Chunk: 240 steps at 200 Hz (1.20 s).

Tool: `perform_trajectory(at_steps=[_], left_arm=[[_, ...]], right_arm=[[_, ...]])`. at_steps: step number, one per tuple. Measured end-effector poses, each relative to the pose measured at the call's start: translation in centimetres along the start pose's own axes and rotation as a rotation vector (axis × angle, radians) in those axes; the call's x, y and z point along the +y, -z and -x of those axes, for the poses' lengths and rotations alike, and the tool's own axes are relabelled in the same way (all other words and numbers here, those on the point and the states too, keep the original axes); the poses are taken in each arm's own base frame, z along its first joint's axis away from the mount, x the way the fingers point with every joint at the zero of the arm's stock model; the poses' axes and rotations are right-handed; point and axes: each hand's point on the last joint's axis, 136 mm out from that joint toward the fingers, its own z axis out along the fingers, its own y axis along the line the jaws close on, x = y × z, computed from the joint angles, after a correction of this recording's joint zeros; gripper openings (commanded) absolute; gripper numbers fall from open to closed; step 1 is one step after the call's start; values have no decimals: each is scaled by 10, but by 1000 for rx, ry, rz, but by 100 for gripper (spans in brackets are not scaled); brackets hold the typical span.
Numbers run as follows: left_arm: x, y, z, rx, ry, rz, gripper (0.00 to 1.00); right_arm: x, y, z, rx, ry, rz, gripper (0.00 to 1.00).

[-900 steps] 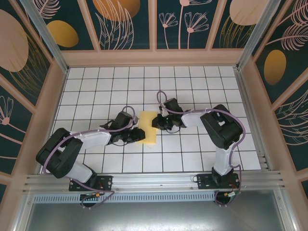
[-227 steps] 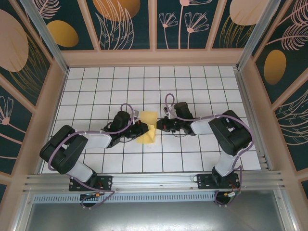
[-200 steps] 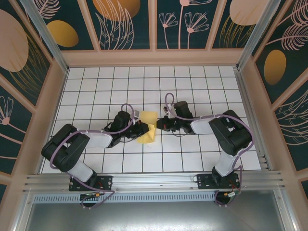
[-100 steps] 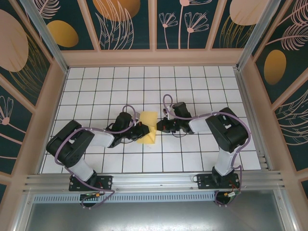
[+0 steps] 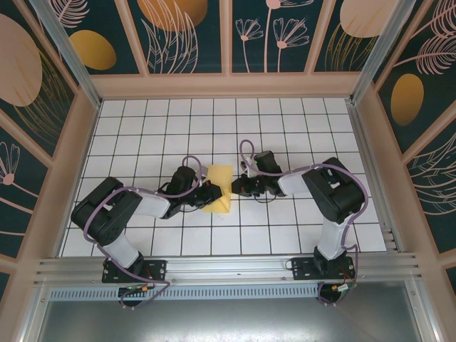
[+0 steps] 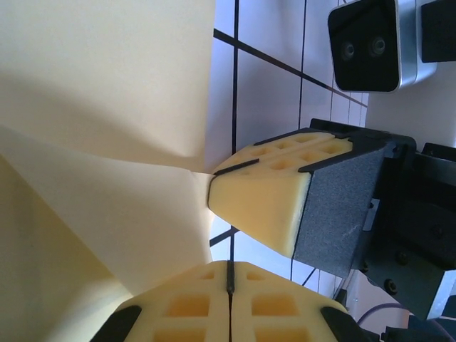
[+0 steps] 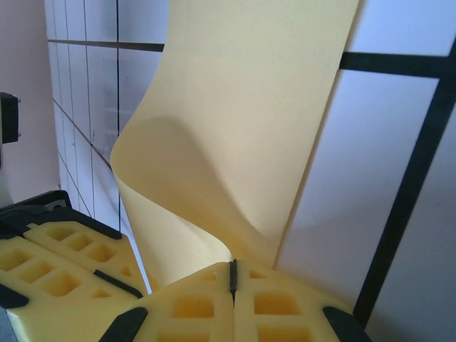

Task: Fold a paper plane with a square sheet of paper (pick it up from the middle)
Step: Fold the triangle a second time at the center of the table.

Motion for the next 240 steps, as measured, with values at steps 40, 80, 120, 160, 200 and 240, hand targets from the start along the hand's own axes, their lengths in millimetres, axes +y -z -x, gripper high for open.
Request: perform_trajectory(at_steps=[40,80,120,160,200,240], left_arm=[[6,-2,-2,8,11,15,8],[9,-4,-3,12,21,22,8],[8,-4,-2,10,20,18,8],[8,-4,-2,8,22,17,8],[9,-4,-1,4,22,20,8],[9,-4,-1,3,22,21,8]], right_arm=[[0,-1,0,0,-1,-1,2],[-2,-1,0,2,-4,-4,2],[-4,-1,0,2,-10,-10,2],[-5,-1,0,3,-13,-12,3],[-5,-1,0,5,-15,-13,3],[-5,-1,0,8,-18,-16,3]])
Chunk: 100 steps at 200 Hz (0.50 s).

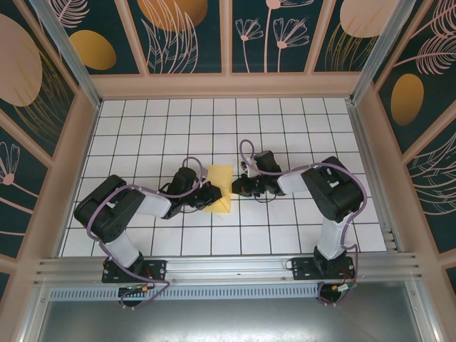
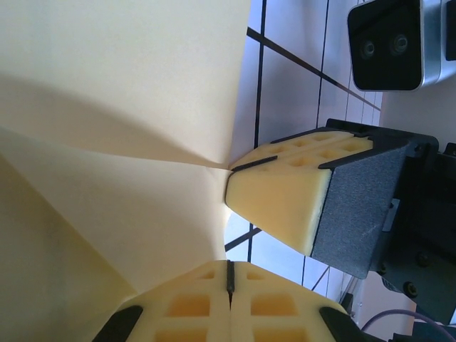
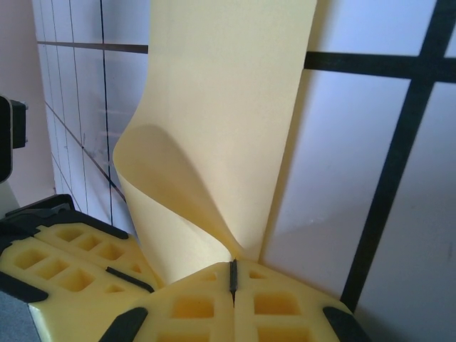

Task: Fold a paper plane with a square sheet of paper (pick it up from the middle)
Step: Fold the triangle a second time at the center of the table.

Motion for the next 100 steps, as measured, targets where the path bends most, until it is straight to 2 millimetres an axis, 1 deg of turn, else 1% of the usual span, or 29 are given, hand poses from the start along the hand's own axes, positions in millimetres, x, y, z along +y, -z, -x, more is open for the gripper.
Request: perform_trajectory(at_steps=[38,100], left_arm=[[10,-4,-2,11,15,23,8],[10,-5,-2,12,17,24,8]], right_arm=[[2,0,2,-2,2,2,3],[0,-2,2,2,-2,-1,3]])
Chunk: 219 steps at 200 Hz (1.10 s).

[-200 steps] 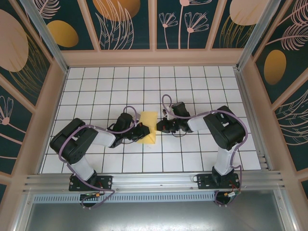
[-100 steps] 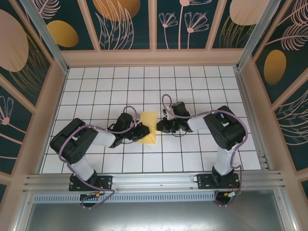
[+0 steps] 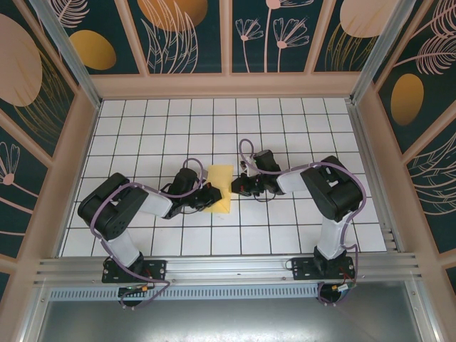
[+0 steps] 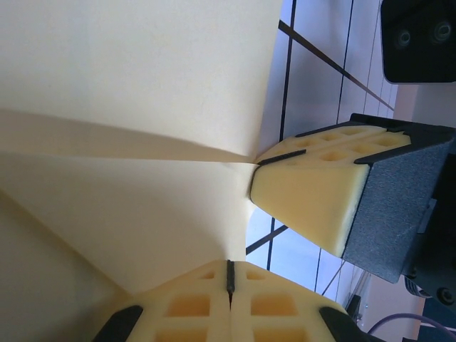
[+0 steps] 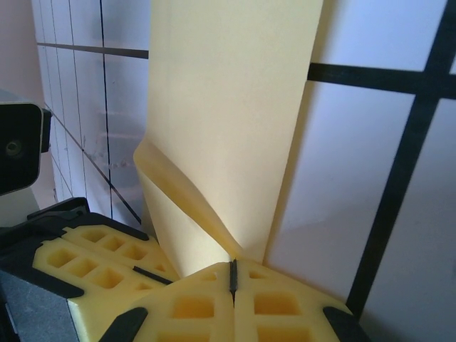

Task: Fold a paper plane with a square sheet of paper (pick it up from the middle)
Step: Fold the triangle a second time at the center of the table.

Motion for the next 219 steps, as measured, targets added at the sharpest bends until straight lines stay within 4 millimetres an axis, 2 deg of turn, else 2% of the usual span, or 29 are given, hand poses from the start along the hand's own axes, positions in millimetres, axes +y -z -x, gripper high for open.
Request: perform_trajectory(at_steps=[139,173,219], left_arm=[[2,-1,0,0,4,9,7],[4,-1,1,-3,7,17,7],[7,-1,1,-6,14,33,6]], right_arm=[[-1,0,0,2,-4,-6,4],[-2,0,0,1,-7,-11,8],[1,4,2,-11,-5,-21,21]])
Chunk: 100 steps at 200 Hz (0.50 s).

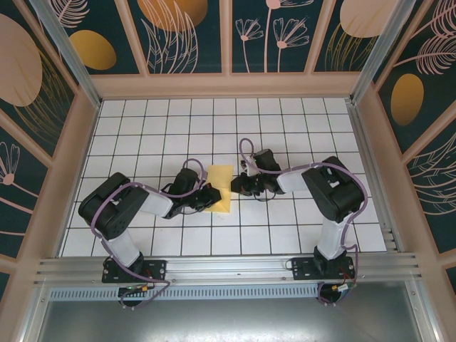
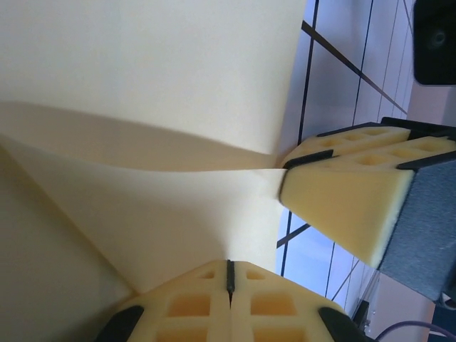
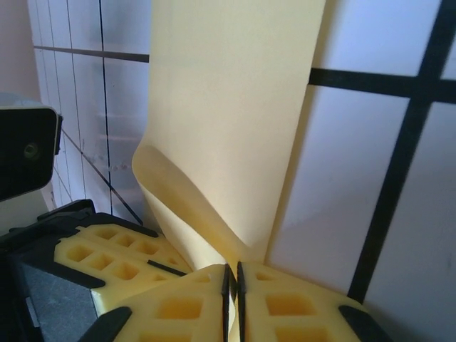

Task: Fold a paper plane with a square sheet of paper (pick it up from the middle)
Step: Fold the triangle a second time at the center of the table.

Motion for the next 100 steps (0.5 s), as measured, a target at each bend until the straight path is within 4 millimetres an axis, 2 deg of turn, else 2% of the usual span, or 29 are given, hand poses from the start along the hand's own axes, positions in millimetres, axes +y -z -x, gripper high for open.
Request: perform_trajectory(at_steps=[37,60,100], left_arm=[[0,0,0,-1,0,1,6],[0,0,1,-4,1,3,5],[0,0,1,-5,9,3,5]], right_arm=[[7,14,10,-57,13,-38,22],[16,22,15,-88,37,-35,18],[25,14,3,-55,63,-26,12]])
